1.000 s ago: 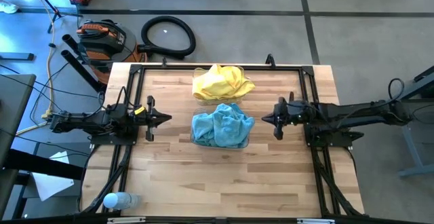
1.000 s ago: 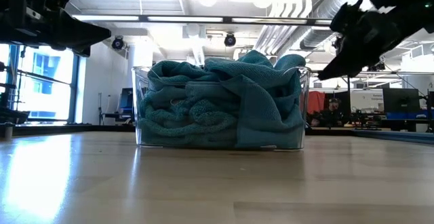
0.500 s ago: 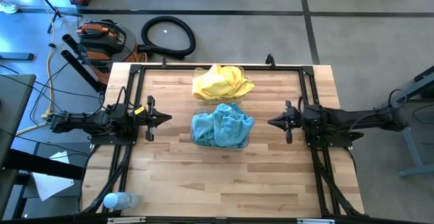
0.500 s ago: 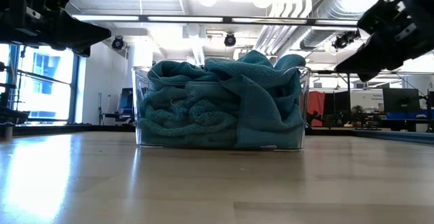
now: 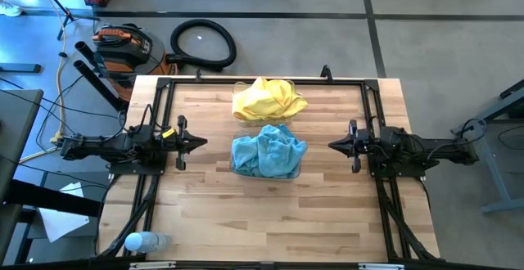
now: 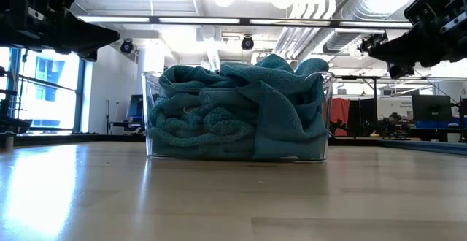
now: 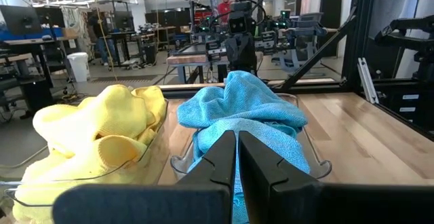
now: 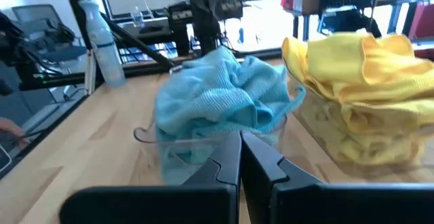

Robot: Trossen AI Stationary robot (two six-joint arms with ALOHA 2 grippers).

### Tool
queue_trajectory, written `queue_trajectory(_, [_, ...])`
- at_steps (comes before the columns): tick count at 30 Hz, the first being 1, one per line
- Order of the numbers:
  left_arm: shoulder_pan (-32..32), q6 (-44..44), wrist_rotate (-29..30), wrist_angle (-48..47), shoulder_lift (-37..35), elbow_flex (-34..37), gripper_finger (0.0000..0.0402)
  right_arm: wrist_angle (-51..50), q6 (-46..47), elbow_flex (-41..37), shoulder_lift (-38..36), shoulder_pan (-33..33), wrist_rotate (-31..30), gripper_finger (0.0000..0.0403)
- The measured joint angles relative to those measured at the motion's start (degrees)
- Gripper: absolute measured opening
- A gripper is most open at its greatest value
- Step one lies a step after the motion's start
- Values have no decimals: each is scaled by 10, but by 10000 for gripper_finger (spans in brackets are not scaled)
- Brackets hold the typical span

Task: Sort microfiber towel by color & place in baskets
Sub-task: Return to Home Position

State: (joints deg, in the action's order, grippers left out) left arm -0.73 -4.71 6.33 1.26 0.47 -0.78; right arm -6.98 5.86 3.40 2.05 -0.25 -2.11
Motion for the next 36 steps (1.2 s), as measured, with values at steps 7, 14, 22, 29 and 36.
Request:
queue_trajectory(7, [0,0,0,0,0,0,7,42,-30,-14,-18,0,10,0])
queue_trajectory(14, [0,0,0,0,0,0,7,81,-55,-28,-17,0,36,0])
queue_trajectory(22, [0,0,0,0,0,0,7,81,-60,-28,-17,0,39,0])
queue_trajectory(29, [0,0,0,0,0,0,7,81,-59,-28,-17,0,39,0])
queue_trajectory(36, [0,0,0,0,0,0,7,81,-59,-28,-17,0,38,0])
